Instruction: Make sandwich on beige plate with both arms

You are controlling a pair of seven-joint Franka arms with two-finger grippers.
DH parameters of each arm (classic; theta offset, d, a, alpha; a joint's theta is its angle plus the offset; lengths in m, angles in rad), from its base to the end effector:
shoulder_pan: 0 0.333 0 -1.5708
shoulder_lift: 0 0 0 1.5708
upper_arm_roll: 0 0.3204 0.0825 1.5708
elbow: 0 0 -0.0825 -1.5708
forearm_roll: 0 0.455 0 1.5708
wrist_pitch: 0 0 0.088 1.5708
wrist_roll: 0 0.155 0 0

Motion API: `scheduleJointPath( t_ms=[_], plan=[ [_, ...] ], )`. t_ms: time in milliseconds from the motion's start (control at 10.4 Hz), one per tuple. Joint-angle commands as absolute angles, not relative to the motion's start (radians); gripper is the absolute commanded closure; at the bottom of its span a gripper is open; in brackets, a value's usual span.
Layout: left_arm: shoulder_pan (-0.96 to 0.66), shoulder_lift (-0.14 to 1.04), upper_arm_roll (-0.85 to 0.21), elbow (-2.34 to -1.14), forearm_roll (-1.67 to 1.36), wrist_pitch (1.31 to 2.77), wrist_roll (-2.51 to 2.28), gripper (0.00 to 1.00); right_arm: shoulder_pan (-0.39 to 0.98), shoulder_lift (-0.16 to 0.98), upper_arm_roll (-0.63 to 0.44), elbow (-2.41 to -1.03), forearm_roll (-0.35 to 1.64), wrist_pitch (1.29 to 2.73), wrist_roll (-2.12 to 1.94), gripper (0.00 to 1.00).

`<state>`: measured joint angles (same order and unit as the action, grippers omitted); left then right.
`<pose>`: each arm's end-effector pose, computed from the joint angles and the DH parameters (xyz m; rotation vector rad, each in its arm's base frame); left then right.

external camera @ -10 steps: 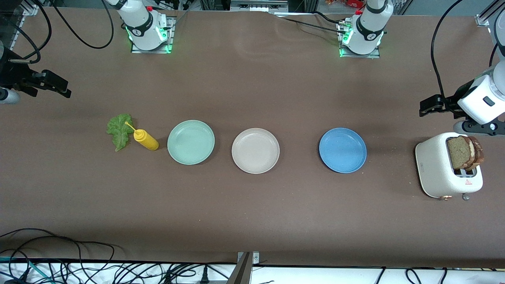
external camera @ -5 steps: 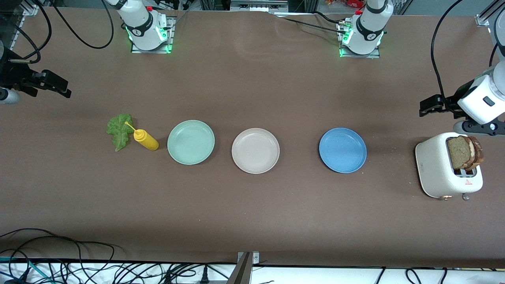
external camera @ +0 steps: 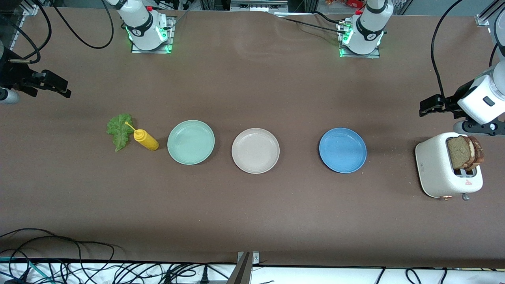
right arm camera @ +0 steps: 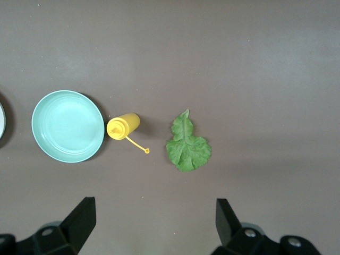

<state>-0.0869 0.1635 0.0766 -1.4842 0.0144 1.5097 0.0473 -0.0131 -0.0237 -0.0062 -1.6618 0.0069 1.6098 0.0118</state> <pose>0.6593 -0.0075 0.5177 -3.1085 0.0900 0.2149 0.6179 -0.0109 0.5496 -3.1337 0.0493 0.0443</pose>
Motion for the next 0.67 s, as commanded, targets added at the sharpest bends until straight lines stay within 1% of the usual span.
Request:
scheduleJointPath(
  t_ms=[0,577],
  plan=[
    [-0.081,0.179,0.080,-1.450,-0.015,1.503,0.061,0.00,-0.018,-0.026,-0.006,-1.654,0.025,1.605,0.021,0.00],
    [-0.081,0.183,0.078,-1.450,-0.015,1.503,0.061,0.00,-0.017,-0.025,-0.005,-1.654,0.025,1.609,0.021,0.00]
  ],
)
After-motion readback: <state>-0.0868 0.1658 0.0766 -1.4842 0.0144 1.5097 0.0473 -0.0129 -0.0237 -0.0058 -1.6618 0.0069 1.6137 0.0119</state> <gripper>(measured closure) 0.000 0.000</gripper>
